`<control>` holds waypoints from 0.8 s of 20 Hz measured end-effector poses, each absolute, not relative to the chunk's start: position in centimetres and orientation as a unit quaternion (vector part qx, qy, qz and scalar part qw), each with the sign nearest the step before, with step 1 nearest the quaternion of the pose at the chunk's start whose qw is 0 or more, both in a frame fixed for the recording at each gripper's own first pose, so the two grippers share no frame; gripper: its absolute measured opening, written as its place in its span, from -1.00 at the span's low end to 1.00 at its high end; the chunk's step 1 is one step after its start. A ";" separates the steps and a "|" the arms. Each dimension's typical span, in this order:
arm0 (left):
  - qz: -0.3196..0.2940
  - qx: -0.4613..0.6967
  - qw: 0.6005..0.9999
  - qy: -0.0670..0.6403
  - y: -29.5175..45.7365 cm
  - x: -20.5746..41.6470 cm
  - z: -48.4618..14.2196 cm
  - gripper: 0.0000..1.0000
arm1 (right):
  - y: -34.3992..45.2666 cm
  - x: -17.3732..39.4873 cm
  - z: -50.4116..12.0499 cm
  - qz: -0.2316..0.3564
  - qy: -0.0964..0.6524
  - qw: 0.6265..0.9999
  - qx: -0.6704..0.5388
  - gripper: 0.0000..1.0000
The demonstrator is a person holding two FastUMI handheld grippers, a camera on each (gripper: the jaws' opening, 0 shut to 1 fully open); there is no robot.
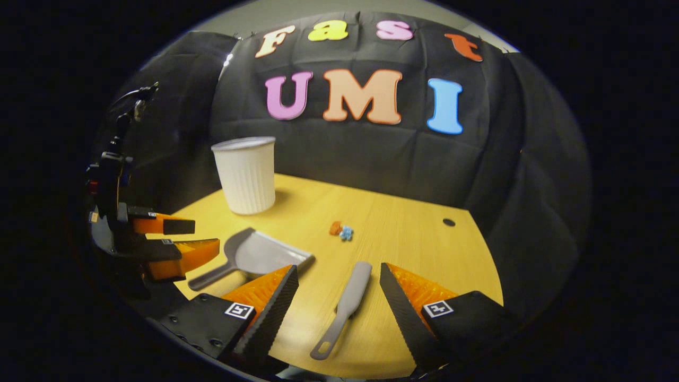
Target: Pick up the small broom and dustpan from the desktop, sweep the trash into the dustpan with the broom, and then empty the trash into the garbage bin.
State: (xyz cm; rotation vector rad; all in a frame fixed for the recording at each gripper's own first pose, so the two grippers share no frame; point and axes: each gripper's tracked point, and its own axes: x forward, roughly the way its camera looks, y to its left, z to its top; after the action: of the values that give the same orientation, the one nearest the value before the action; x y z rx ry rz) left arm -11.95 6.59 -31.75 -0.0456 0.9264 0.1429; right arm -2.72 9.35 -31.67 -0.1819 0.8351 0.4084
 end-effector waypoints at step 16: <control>0.004 -0.045 0.789 0.613 6.7 -15.9 -41.5 0.41 | 9.3 -2.1 -43.6 0.166 0.629 0.747 -0.139 0.32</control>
State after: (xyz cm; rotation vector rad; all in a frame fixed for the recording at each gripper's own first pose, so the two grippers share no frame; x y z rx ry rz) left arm -15.88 6.69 -41.51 -0.0960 1.3196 0.0094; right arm -2.09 9.34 -43.57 -0.3052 1.3761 0.3632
